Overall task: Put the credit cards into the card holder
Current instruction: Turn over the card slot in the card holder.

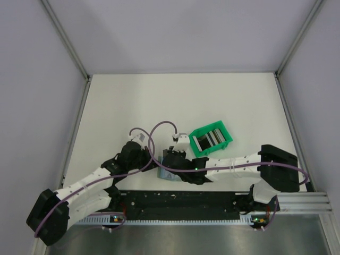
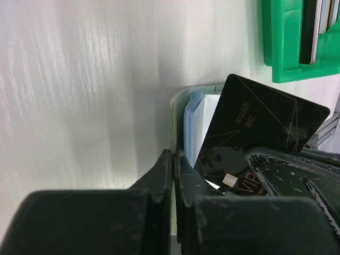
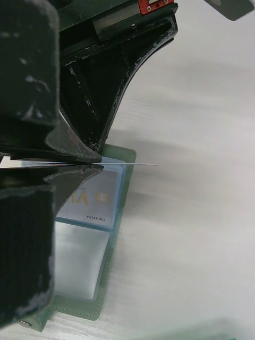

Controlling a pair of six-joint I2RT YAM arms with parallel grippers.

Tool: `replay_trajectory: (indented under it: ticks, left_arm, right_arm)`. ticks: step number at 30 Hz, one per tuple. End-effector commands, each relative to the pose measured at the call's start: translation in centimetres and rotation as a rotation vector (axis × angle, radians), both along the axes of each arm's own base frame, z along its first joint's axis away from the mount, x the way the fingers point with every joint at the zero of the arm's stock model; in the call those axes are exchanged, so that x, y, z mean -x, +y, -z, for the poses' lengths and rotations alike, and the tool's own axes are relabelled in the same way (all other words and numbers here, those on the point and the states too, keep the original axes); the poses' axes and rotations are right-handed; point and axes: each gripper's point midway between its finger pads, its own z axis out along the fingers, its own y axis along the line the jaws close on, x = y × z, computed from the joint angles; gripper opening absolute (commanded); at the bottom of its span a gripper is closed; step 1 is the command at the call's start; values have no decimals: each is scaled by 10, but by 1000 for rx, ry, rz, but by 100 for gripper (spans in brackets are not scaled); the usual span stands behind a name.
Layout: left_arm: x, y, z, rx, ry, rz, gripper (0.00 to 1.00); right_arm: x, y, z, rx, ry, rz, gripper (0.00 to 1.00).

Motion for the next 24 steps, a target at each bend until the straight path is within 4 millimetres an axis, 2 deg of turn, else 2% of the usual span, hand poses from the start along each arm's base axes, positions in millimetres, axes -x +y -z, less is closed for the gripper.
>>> replay_trajectory:
  ticks: [1,18,24]
  left_arm:
    - [-7,-4,-10,36,-43,-8,0]
    - [-8,-4,-8,34,-41,-10,0]
    - [-8,-4,-9,32,-43,-7,0]
  right_arm:
    - [2,17,-23,-67,-16,-4,0]
    - [2,20,-29,-117,-27,-14,0]
    - [4,24,-19,-78,-15,-29,0]
